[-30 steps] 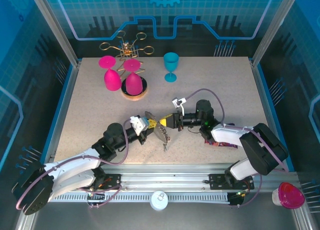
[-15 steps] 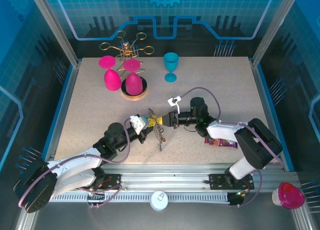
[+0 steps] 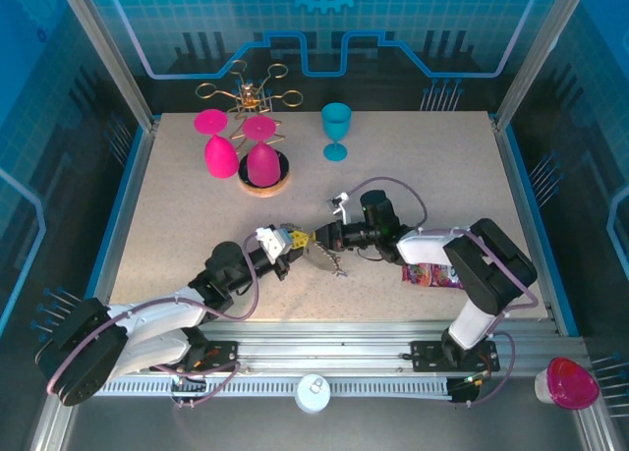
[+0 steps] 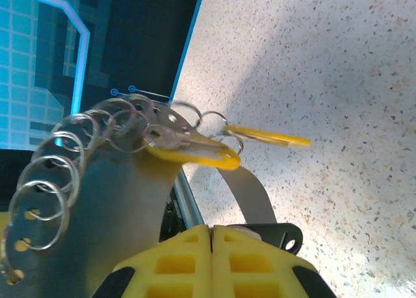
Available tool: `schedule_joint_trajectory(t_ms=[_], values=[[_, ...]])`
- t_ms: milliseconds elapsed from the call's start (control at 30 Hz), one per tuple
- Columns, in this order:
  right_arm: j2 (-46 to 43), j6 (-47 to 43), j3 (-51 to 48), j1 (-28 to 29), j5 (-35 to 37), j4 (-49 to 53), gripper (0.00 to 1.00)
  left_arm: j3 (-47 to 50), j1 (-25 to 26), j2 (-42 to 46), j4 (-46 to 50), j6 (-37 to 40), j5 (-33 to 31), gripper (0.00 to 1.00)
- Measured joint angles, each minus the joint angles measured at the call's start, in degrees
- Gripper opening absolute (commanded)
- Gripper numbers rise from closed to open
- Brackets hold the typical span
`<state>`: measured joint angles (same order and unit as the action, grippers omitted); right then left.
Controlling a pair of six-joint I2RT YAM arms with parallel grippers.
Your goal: Put the keys on the keyring
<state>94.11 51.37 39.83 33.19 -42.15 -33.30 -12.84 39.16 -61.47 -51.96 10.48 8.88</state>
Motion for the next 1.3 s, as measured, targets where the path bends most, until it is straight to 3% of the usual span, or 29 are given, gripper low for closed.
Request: schedule_joint_trajectory(t_ms=[267,500,1300], values=[[-12.31,-8.66,-1.53,-1.49,-1.11,3.74,0.00,0.28,0.00,0.00,-0.24,-0.04,0.68,0.00],[-12.13,-9.90,-1.53,-1.22,-4.59,2.99,0.00,0.31,0.00,0.02,-0.22,-0.04,1.07,0.00],[-15.50,-12.44,-2.60,-1.20,-5.27,6.69,0.00,0.31,-0.07,0.00,-0.20,-0.07,1.03,0.00]])
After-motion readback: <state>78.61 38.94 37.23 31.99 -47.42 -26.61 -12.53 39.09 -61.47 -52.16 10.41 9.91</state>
